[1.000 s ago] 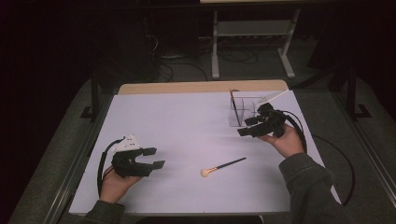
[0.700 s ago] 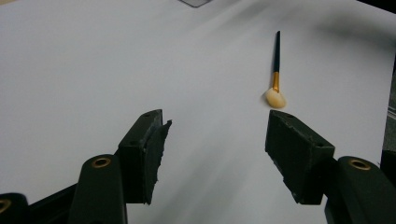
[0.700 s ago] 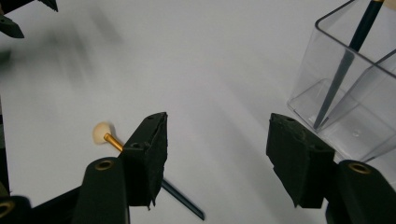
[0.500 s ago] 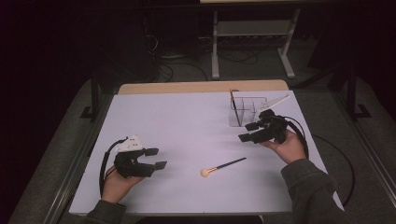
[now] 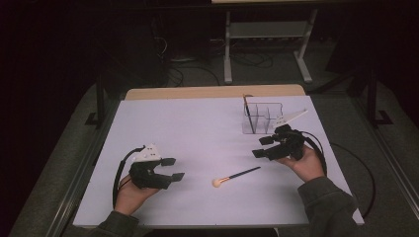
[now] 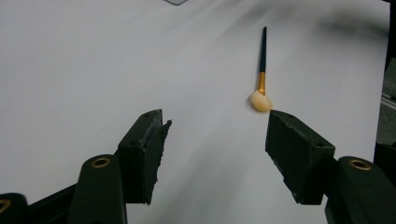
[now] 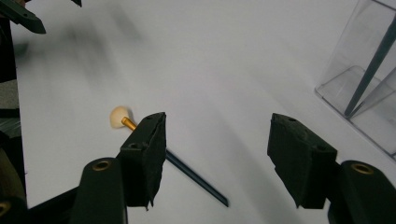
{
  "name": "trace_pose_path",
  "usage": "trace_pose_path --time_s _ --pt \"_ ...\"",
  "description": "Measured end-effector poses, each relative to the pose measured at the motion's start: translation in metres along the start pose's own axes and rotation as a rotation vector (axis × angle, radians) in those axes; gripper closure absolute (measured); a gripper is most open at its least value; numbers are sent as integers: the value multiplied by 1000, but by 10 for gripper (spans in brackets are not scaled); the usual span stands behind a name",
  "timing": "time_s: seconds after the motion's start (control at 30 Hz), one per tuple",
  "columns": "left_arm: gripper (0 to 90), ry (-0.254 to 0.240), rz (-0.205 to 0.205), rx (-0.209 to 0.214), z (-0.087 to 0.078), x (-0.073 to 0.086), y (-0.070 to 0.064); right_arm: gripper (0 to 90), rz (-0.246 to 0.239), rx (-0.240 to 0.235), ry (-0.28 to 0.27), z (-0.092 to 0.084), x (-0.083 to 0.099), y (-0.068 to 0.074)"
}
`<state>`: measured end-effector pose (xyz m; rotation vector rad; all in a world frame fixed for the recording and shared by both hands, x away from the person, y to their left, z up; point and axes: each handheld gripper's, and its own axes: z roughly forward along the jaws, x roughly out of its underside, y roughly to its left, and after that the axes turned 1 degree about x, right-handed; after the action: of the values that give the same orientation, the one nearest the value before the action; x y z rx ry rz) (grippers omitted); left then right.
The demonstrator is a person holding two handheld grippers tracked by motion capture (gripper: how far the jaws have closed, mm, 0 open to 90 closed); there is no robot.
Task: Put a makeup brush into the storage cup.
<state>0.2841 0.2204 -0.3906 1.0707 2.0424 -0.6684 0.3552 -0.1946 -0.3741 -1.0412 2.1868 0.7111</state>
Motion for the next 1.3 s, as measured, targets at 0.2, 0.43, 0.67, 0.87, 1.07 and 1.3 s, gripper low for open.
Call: trace_pose_path --time_s 0.2,0.43,0.67,0.87,1.07,1.3 --pt "367 17 23 18 11 -9 -6 351 4 4 -16 0 11 5" --pt "360 32 46 39 26 -21 -13 341 9 14 -31 -3 22 5" --pt "361 65 80 55 42 -35 -20 329 12 37 -52 -8 31 4" --pt "366 79 83 78 54 -42 -25 326 29 40 -62 -11 41 3" --pt "380 111 109 86 67 -49 -30 321 44 53 -66 -13 52 1" --pt "403 122 104 98 81 -58 -35 321 43 57 -74 -16 56 0"
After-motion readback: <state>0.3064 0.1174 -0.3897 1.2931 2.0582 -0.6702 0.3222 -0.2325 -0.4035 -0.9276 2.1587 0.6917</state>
